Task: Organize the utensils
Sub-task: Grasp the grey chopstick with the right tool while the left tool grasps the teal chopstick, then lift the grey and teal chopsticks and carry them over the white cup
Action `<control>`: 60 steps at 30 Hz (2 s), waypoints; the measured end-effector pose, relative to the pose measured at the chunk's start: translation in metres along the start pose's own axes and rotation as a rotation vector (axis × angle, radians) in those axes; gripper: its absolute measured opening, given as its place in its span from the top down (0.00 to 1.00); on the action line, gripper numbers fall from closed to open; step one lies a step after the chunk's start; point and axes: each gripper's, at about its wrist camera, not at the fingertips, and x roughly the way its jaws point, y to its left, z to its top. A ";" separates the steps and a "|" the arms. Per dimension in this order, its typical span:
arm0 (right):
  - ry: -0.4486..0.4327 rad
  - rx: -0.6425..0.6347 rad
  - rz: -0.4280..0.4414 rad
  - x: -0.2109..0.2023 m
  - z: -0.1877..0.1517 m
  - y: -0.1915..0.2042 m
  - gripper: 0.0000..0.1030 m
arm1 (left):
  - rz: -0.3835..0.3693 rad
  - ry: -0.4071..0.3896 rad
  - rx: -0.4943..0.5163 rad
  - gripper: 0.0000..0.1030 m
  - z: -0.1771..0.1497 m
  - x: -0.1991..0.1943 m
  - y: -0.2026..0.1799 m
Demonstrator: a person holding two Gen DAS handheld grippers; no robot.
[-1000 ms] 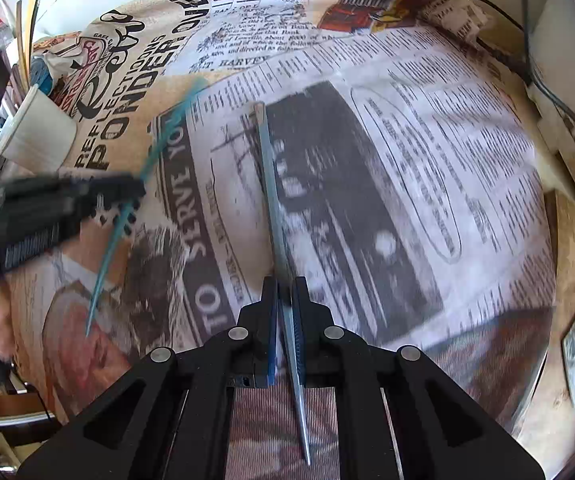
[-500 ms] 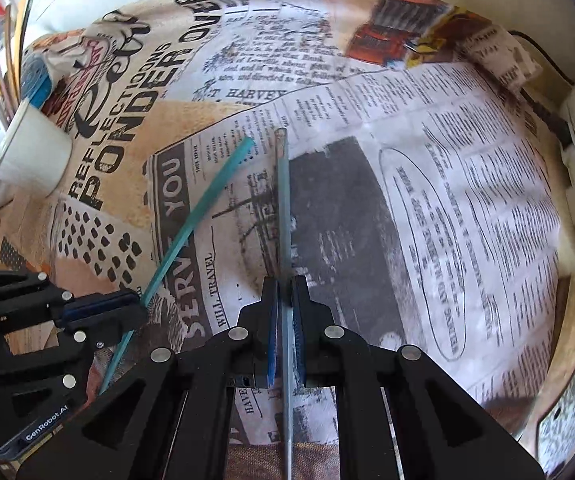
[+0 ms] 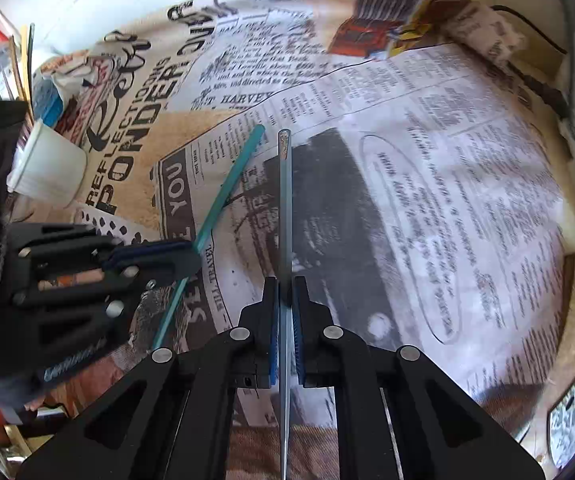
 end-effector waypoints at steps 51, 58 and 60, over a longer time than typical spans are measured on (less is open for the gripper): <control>-0.398 -0.174 0.111 -0.129 0.026 0.146 0.94 | 0.205 -0.572 -0.188 0.96 -0.079 -0.236 0.066; -0.466 -0.222 0.146 -0.136 0.039 0.194 0.94 | 0.261 -0.705 -0.254 0.96 -0.099 -0.282 0.103; -0.481 -0.228 0.155 -0.136 0.044 0.205 0.94 | 0.264 -0.742 -0.261 0.96 -0.103 -0.293 0.113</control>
